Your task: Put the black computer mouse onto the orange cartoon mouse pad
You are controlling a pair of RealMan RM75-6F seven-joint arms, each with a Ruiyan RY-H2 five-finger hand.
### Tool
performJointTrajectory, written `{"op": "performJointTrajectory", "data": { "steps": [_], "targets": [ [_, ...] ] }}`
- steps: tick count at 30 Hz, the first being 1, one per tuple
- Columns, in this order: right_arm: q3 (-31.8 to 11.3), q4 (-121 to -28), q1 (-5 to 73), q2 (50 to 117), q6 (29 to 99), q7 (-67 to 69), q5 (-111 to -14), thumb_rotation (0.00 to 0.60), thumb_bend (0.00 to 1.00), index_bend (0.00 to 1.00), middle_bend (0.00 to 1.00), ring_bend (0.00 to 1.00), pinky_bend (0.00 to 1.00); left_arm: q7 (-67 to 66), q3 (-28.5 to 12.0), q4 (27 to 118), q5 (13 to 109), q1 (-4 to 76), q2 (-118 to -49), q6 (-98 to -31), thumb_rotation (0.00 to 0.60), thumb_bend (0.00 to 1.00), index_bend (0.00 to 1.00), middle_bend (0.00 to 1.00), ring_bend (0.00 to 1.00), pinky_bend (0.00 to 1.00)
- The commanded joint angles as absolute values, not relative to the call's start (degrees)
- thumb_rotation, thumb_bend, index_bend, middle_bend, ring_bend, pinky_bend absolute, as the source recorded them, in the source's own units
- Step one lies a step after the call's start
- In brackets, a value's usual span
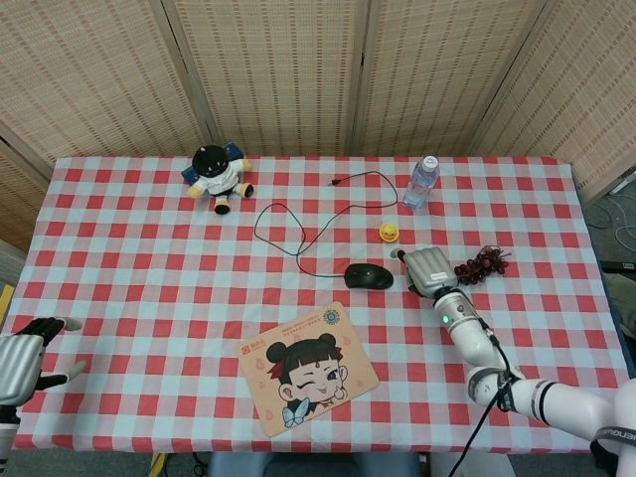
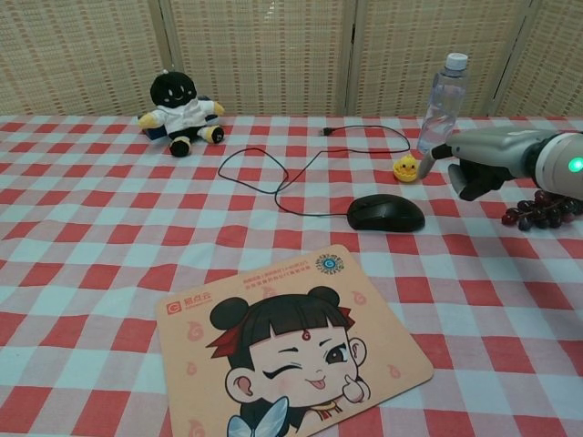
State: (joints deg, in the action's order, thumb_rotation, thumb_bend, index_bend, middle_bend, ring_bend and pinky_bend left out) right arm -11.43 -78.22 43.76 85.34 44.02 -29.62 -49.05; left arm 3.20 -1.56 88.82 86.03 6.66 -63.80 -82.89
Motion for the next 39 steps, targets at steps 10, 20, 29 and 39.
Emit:
{"op": "performJointTrajectory", "data": {
  "steps": [10,20,29,39],
  "targets": [
    [-9.82,-75.17,46.30,87.07,41.36,-27.55,-47.24,0.600,1.00,0.23,1.00,1.00,1.00,2.54,-2.07,89.67,83.70,6.37,-62.32,-82.00,0.600,0.17,0.50,0.41,0.35,0.55],
    [-9.08,-73.78,47.74,87.77,39.67,-25.15,-46.64,0.600,1.00,0.23,1.00,1.00,1.00,2.05,-2.25,90.62,82.77,6.22,-61.50,-81.56,0.600,0.17,0.52,0.42,0.36,0.55],
    [-8.11,-73.50,49.21,87.33,37.31,-24.10,-44.52,0.600,1.00,0.23,1.00,1.00,1.00,1.92,-2.34,90.74,82.43,6.15,-61.20,-81.37,0.600,0.17,0.58,0.46,0.37,0.55],
    [-6.94,-75.18,50.07,85.62,35.76,-22.00,-43.54,0.600,1.00,0.24,1.00,1.00,1.00,0.73,-2.40,91.55,81.61,6.10,-60.74,-80.86,0.600,0.17,0.60,0.48,0.38,0.55]
  ]
}}
